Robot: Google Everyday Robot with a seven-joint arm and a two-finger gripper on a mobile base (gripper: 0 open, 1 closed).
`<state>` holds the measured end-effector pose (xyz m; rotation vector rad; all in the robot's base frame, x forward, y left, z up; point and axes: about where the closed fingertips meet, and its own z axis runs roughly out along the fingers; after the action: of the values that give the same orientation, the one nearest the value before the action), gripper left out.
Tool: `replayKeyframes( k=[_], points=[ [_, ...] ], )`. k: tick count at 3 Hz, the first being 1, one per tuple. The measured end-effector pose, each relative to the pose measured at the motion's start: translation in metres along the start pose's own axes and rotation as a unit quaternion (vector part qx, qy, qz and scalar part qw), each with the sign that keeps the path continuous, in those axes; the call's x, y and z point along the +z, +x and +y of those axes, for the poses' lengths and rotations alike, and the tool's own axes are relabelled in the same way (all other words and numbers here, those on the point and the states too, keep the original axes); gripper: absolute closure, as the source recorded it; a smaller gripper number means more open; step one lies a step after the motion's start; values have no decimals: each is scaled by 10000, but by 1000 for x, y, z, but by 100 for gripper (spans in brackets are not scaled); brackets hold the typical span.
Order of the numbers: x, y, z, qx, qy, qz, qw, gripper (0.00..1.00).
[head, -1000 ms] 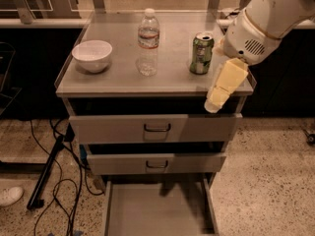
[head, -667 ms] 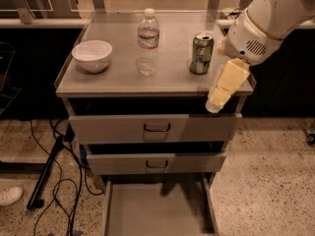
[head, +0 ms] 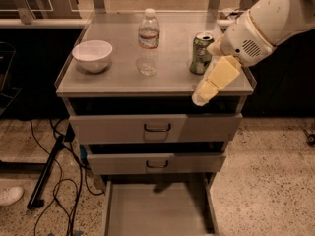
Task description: Place water bottle into bottom drawer
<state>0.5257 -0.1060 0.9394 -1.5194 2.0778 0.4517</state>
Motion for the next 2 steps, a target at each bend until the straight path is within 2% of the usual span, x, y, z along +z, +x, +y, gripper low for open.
replayKeyframes(
  k=[1,2],
  points=[
    [5,-7,1,266,32,-376,9989,0],
    [5,-7,1,267,32,-376,9989,0]
  ],
)
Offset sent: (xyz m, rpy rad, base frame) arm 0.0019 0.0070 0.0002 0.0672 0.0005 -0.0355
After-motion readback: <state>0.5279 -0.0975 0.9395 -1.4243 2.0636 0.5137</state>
